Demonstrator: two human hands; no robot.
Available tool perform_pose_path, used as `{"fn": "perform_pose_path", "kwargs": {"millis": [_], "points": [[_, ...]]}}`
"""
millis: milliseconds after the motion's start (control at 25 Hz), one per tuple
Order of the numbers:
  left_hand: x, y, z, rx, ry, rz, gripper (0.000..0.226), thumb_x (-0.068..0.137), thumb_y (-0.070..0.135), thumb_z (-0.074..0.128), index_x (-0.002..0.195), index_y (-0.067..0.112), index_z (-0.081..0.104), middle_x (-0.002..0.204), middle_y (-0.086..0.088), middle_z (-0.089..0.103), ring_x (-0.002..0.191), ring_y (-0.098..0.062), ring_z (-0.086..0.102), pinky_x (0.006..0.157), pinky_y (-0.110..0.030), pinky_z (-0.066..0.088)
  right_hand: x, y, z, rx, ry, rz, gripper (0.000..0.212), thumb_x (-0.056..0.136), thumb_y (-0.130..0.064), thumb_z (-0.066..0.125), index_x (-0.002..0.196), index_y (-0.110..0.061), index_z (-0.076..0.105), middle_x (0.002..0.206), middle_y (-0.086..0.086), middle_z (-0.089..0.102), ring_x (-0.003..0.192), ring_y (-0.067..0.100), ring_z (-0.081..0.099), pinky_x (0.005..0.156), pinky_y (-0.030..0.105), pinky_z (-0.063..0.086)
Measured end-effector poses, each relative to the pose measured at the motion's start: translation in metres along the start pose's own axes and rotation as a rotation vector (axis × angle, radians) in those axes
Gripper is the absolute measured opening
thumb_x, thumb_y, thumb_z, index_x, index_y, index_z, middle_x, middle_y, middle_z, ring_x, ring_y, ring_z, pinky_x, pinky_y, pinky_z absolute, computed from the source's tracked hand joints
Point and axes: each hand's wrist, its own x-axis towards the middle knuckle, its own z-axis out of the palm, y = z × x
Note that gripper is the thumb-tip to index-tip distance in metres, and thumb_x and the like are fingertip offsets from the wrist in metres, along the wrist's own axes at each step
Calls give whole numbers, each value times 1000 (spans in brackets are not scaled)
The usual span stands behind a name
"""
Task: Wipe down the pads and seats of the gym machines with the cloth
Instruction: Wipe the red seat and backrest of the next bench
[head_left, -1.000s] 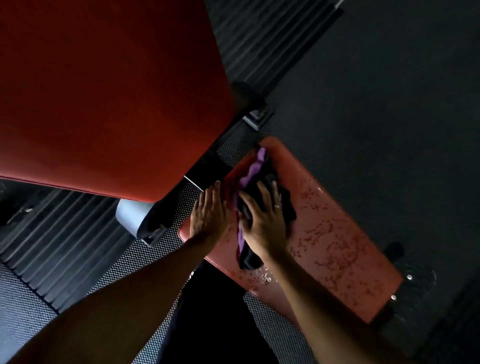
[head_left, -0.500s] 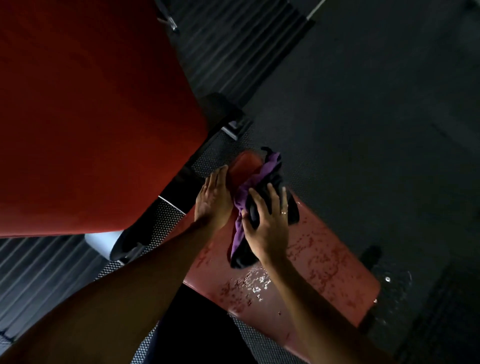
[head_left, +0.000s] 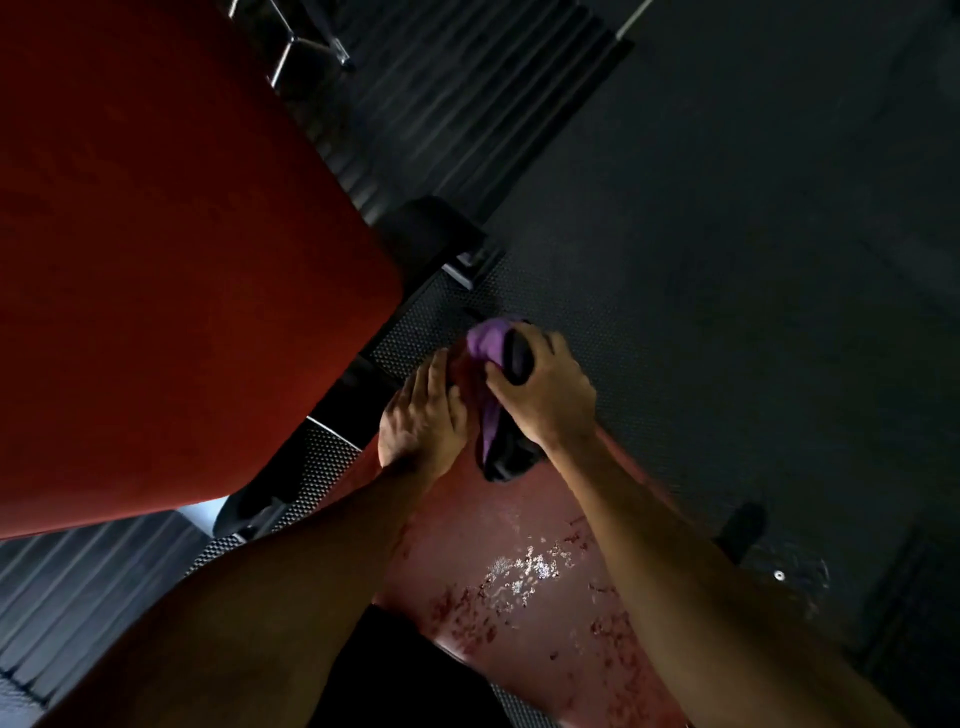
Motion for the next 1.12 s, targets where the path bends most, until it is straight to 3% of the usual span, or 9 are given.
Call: {"fn": "perform_pose_path", "kwargs": {"millis": [240,520,680,840,960,1040,1120], "points": [[0,1,0,-11,-18,-11,48,101,26,43,144,7,48,131,-11,63,108,-28,66,80,-39,55,-66,77,-19,45,-64,43,70,83,-69,60,142,-34,44,136,-5,48,114,22,61,88,47,56],[-1,2,0,7,-20,-6,48,100,26,38,143,7,48,134,-11,61,111,-29,65,83,-39,55,5,-11,11,30,9,2,64,83,-58,65,141,-36,49,136,1,49,111,32,57,87,43,51],[1,1,-1,-2,-73,-24,48,102,27,35,144,7,46,136,-12,60,114,-31,64,82,-41,57,-43,29,-5,41,0,49,68,80,-54,72,141,-39,47,140,-6,46,117,27,56,90,42,54],[0,3,-3,-14,-115,-19,51,104,30,28,146,7,43,137,-13,59,115,-33,64,82,-44,58,-113,73,-4,6,53,126,70,81,-47,76,145,-36,48,156,0,38,140,34,41,116,53,35],[2,-1,0,-23,-118,5,47,104,26,32,145,6,45,134,-14,60,110,-34,64,79,-42,55,-82,25,20,27,152,251,68,80,-49,68,145,-36,49,157,4,39,151,36,22,123,57,20],[3,-4,3,-16,-90,26,45,104,24,35,143,4,47,132,-15,62,107,-35,65,77,-41,55,-69,-12,34,27,168,236,70,80,-48,67,147,-36,47,160,6,35,155,33,9,126,55,7],[3,-6,5,-37,-84,32,44,104,22,37,142,3,48,130,-17,62,108,-35,64,79,-42,56,-92,-21,47,14,141,143,72,82,-47,69,148,-34,46,161,8,33,157,32,6,126,55,5]]}}
